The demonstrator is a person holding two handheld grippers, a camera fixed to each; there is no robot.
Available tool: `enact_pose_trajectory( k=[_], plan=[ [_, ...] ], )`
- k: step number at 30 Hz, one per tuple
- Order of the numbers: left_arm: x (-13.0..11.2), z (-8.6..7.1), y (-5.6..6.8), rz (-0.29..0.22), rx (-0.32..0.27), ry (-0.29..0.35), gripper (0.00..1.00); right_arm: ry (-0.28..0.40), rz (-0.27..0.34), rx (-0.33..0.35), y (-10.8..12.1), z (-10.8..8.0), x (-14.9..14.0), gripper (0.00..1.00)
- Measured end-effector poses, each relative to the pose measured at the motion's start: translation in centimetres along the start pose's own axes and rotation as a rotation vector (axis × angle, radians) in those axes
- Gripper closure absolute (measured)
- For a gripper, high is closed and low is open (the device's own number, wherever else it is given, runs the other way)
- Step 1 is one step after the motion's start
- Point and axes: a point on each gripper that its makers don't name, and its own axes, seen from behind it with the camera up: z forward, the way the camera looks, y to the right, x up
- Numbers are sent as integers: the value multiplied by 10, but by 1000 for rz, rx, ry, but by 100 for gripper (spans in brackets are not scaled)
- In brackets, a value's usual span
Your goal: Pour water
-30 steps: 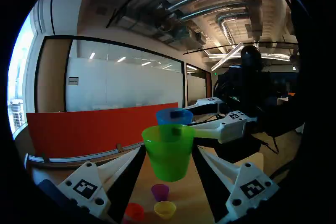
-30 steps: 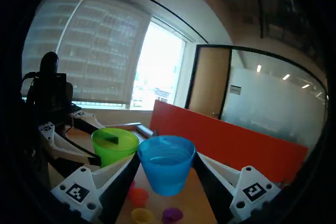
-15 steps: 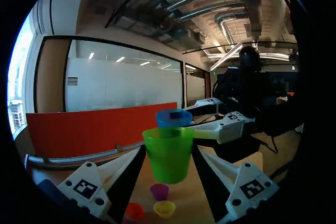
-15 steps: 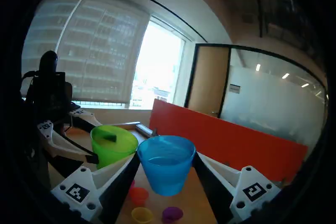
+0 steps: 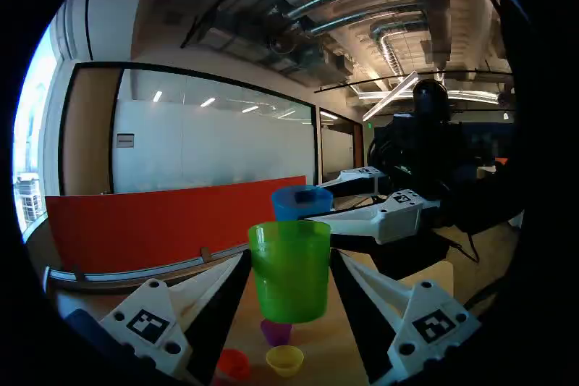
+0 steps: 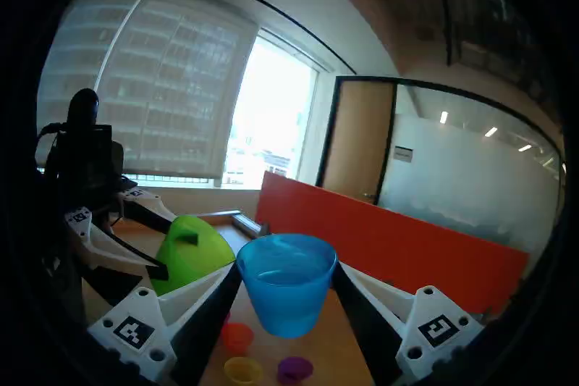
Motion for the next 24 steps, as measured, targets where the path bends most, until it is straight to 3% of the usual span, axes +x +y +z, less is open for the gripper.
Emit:
enact_pose_trajectory(
  k=[12, 24],
  plan=[
    [-9, -3, -2, 4, 7, -23, 21, 2, 2, -11, 4, -4, -1, 9],
    [-64, -17, -1, 9, 13, -133, 21, -7, 13, -26, 4, -14, -5, 9]
  ],
)
